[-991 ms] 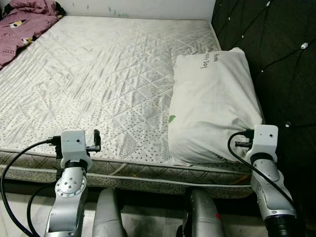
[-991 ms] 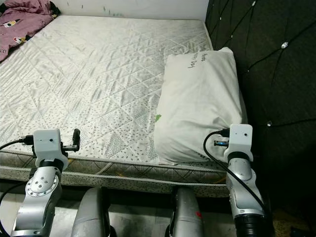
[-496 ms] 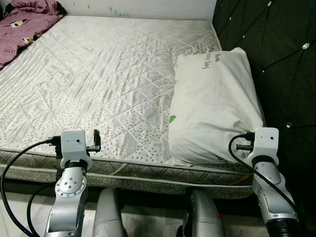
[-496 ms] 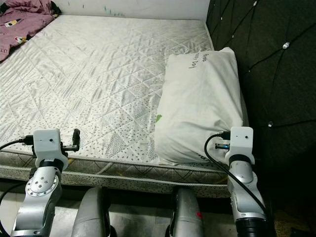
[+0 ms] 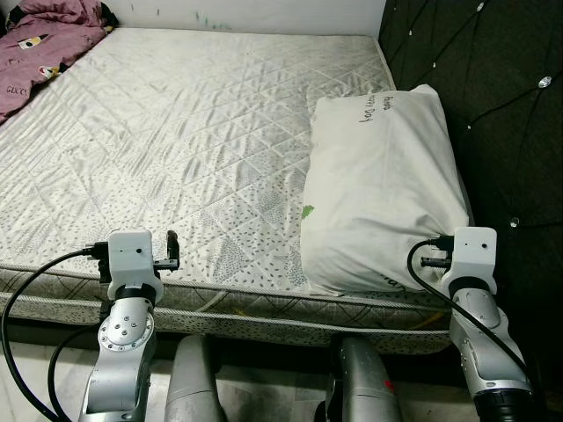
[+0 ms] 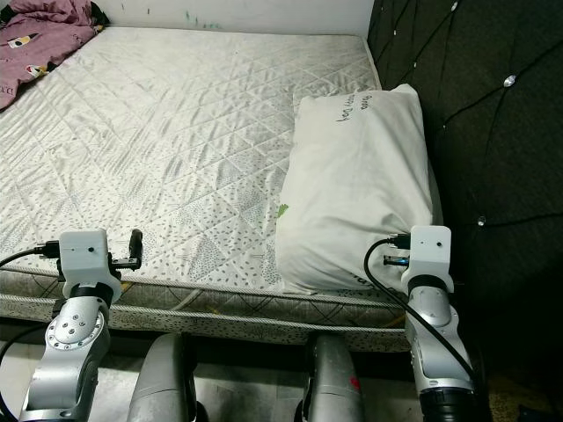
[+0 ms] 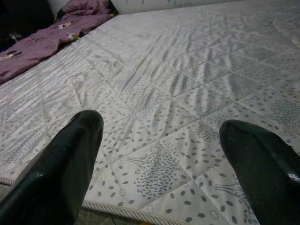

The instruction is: Clean up the room

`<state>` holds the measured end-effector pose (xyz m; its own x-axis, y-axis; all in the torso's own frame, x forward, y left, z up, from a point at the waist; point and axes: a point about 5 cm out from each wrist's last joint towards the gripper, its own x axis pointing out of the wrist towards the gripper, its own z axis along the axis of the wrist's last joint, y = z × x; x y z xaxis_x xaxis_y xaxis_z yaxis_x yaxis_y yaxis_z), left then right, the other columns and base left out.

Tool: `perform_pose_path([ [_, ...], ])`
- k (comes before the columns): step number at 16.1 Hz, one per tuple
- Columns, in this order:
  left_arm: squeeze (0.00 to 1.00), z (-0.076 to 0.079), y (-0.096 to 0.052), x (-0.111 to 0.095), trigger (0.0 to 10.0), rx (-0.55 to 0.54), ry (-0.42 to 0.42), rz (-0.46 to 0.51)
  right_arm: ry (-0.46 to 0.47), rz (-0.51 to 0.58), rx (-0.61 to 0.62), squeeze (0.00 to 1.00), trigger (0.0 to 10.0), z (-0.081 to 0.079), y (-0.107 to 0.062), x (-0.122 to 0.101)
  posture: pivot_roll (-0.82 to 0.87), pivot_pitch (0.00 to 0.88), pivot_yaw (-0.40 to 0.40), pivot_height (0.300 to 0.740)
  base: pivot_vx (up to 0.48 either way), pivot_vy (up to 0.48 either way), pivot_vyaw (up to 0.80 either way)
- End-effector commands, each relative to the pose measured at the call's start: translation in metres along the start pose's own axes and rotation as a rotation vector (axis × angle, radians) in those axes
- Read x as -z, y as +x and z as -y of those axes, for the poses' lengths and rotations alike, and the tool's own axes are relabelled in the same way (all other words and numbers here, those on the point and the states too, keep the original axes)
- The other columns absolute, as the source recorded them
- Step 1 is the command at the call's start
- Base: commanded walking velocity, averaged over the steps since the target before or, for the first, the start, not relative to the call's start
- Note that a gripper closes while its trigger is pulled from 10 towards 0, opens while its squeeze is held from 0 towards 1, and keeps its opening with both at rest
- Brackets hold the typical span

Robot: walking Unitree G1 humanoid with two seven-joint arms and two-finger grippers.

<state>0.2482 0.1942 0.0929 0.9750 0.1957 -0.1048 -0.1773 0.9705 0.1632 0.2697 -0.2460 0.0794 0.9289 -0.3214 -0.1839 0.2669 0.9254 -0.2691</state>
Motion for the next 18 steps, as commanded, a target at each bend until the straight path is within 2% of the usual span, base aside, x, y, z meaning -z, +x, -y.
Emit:
perform_pose_path([
  [1, 0.00, -0.002, 0.001, 0.000, 10.0, -0.002, 0.010, 0.001, -0.002, -0.002, -0.019, 0.00, 0.0, -0.004, -0.003, 0.000, -0.07, 0.000, -0.006, 0.582, 0.000, 0.000, 0.00],
  [3, 0.00, -0.002, 0.001, 0.000, 10.0, -0.001, 0.011, 0.001, -0.002, -0.017, -0.010, 0.00, 0.0, -0.003, -0.003, 0.002, -0.07, 0.000, -0.006, 0.582, 0.000, 0.000, 0.00],
  [4, 0.00, -0.003, 0.000, -0.001, 10.0, -0.002, 0.009, 0.003, -0.006, 0.005, -0.021, 0.00, 0.0, 0.009, 0.036, -0.022, -0.05, 0.000, -0.010, 0.582, 0.000, 0.000, 0.00],
  [5, 0.00, -0.003, 0.000, -0.001, 10.0, -0.003, 0.008, 0.006, 0.000, 0.025, -0.028, 0.00, 0.0, 0.020, 0.060, -0.045, -0.05, 0.000, -0.010, 0.582, 0.000, 0.000, 0.00],
  [6, 0.00, -0.003, 0.000, -0.002, 10.0, 0.001, 0.012, 0.011, 0.018, 0.041, -0.035, 0.00, 0.0, 0.028, 0.074, -0.064, -0.05, 0.000, -0.007, 0.582, 0.000, 0.000, 0.00],
  [7, 0.00, -0.002, 0.001, -0.003, 10.0, 0.007, 0.018, 0.016, 0.033, 0.050, -0.036, 0.00, 0.0, 0.034, 0.081, -0.076, -0.05, 0.000, -0.008, 0.582, 0.000, 0.000, 0.00],
  [10, 0.00, -0.002, 0.001, -0.003, 10.0, 0.002, 0.023, 0.017, 0.012, 0.046, 0.053, 0.00, 0.0, 0.051, 0.086, -0.083, -0.05, 0.000, -0.012, 0.582, 0.000, 0.000, 0.00],
  [13, 0.00, -0.004, -0.001, -0.002, 10.0, -0.012, 0.024, 0.015, 0.014, -0.007, 0.227, 0.00, 0.0, 0.090, 0.088, -0.083, -0.04, 0.000, -0.020, 0.582, 0.000, 0.000, 0.00],
  [14, 0.00, -0.005, -0.001, -0.002, 10.0, -0.014, 0.024, 0.014, 0.011, -0.022, 0.255, 0.00, 0.0, 0.096, 0.087, -0.079, -0.04, 0.000, -0.020, 0.582, 0.000, 0.000, 0.00],
  [15, 0.00, -0.005, -0.001, -0.002, 10.0, -0.017, 0.024, 0.014, -0.008, -0.053, 0.297, 0.00, 0.0, 0.107, 0.083, -0.069, -0.04, 0.000, -0.024, 0.582, 0.000, 0.000, 0.00],
  [18, 0.00, -0.005, -0.002, -0.002, 10.0, -0.018, 0.026, 0.013, -0.037, -0.136, 0.352, 0.00, 0.0, 0.120, 0.070, -0.036, -0.04, 0.000, -0.025, 0.582, 0.000, 0.000, 0.00],
])
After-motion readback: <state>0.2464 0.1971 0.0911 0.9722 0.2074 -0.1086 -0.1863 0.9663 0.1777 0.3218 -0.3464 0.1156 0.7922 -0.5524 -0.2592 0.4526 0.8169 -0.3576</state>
